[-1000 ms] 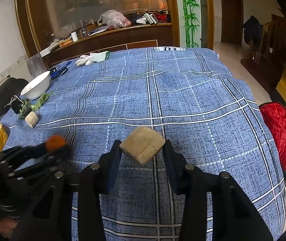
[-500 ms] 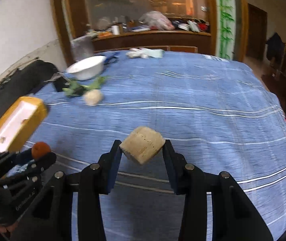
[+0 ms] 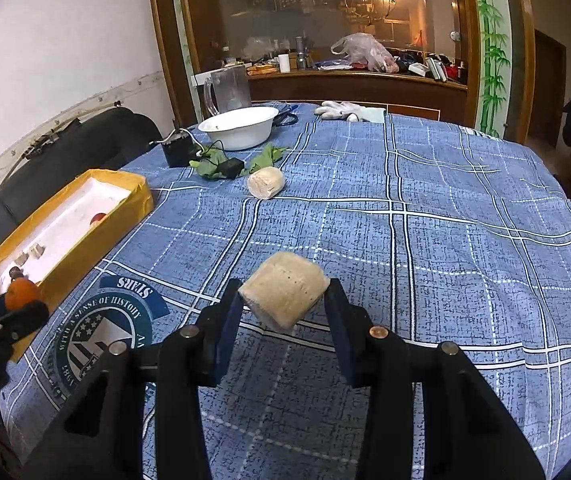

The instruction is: Organize fruits

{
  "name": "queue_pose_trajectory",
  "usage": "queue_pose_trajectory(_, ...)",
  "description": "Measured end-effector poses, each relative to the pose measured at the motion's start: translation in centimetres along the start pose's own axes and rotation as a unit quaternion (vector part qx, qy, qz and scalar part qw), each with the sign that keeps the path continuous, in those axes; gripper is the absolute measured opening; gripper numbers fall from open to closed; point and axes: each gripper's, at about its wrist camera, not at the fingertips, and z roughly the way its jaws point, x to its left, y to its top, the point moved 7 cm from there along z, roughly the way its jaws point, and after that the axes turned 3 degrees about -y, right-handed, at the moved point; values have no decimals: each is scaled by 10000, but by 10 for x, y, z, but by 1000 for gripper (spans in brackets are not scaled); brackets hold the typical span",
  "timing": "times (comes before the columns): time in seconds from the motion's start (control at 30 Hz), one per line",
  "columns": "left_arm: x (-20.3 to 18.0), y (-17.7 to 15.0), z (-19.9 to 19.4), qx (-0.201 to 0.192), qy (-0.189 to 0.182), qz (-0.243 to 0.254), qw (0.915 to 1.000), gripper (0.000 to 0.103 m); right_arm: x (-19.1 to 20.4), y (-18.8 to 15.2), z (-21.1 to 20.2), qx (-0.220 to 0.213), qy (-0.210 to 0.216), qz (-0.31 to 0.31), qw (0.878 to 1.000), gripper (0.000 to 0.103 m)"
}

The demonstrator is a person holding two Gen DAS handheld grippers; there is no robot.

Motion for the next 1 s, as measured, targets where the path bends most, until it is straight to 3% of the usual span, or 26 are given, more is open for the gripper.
queue_pose_trajectory(0.53,8,2,-23,-202,38,-226,9995,32,1,6,-13,-275,-25,-73,9996,44)
queue_pose_trajectory(1.0,13,7,-10,-211,-323,-433,9983,32,-4,8,-24,-234,-390,-200,9988,44)
